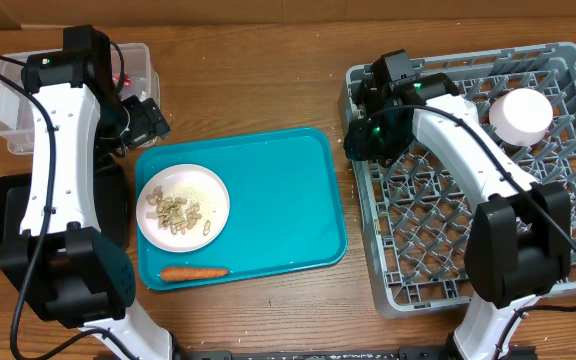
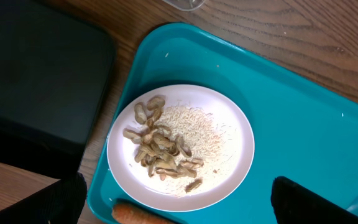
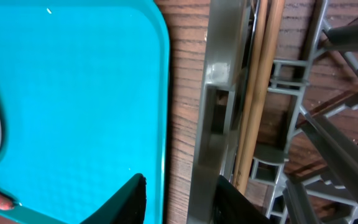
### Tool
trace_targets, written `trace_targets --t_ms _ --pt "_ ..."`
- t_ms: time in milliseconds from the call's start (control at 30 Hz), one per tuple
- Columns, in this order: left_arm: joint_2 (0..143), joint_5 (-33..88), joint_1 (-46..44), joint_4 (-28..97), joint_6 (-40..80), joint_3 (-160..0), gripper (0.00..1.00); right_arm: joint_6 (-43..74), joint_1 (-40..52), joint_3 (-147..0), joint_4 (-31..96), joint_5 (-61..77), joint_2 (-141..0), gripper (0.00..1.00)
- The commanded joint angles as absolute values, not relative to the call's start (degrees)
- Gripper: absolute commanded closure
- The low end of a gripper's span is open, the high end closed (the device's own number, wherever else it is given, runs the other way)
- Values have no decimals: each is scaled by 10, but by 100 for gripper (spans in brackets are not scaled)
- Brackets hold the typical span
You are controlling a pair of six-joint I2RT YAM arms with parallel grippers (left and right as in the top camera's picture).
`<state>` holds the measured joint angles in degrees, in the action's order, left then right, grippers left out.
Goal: Sort waste into correct bins and load items into the dishwasher
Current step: 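Lift right gripper out of the rack to its far side, then reach left gripper to the pink plate of shells and grip its rim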
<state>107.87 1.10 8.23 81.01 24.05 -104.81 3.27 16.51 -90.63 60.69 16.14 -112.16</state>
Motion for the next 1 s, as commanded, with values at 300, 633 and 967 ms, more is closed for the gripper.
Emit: trace_targets --t_ms 300,633,967 --pt "1077 15 78 810 242 -1047 4 35 141 -940 628 153 -1110 54" --pt "1077 15 23 800 243 -1047 5 37 67 -1076 726 86 -1047 50" --pt "1102 15 -101 757 325 -1017 4 36 -41 -1096 799 92 -1040 49"
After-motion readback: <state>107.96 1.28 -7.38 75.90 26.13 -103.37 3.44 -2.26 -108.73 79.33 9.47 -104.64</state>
